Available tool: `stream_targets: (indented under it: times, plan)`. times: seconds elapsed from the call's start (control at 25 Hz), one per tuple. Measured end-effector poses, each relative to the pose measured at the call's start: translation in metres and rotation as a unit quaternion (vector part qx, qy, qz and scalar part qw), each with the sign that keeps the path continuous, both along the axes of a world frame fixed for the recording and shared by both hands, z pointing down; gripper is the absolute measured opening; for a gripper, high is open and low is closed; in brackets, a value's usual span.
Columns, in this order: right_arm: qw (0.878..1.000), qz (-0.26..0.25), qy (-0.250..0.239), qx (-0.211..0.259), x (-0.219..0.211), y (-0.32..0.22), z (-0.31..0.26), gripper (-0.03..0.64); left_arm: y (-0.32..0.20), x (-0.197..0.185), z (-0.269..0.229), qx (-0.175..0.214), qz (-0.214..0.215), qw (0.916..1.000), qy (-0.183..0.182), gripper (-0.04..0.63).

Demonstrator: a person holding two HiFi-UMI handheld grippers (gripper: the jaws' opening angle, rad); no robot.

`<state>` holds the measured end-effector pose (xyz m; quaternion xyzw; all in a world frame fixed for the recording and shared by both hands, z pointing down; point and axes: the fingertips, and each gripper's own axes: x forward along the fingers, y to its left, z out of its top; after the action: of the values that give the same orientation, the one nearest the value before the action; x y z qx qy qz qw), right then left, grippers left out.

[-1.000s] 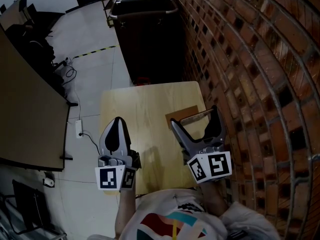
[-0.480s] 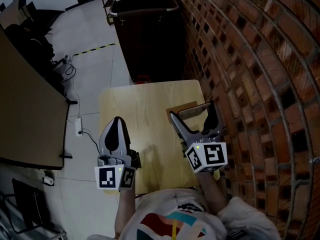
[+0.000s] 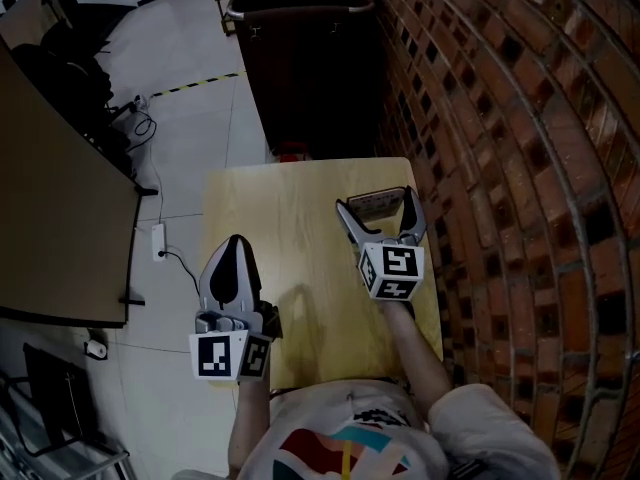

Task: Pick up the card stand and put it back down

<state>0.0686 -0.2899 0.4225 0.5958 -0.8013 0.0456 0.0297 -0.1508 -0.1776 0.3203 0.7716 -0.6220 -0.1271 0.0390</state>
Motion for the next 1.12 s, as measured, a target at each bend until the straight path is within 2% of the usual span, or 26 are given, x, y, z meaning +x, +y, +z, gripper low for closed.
stream_targets:
  times: [0.24,0.4,0.52,0.84,1.12]
  plan:
    - [0.997,0.041,0.009,-0.061,0.005,-0.045,0.066,0.568,-0.011,-0.009,0.015,-0.019,-0.010,0.9998,-0.001,0.006]
    - [0.993,0.056,0.001,-0.105,0.005,-0.075,0.103,0.568,-0.019,-0.012,0.024,-0.032,-0.011,0.9994,-0.001,0.006]
    - [0.990,0.059,0.016,-0.127,0.005,-0.092,0.122,0.568,-0.024,-0.012,0.028,-0.036,-0.011,0.9993,0.000,0.006]
    - [0.985,0.065,0.022,-0.157,0.001,-0.107,0.148,0.569,-0.029,-0.016,0.039,-0.051,-0.014,0.9986,0.002,0.006]
    - [0.984,0.064,0.026,-0.163,0.000,-0.109,0.152,0.569,-0.029,-0.020,0.040,-0.051,-0.017,0.9986,0.006,0.006]
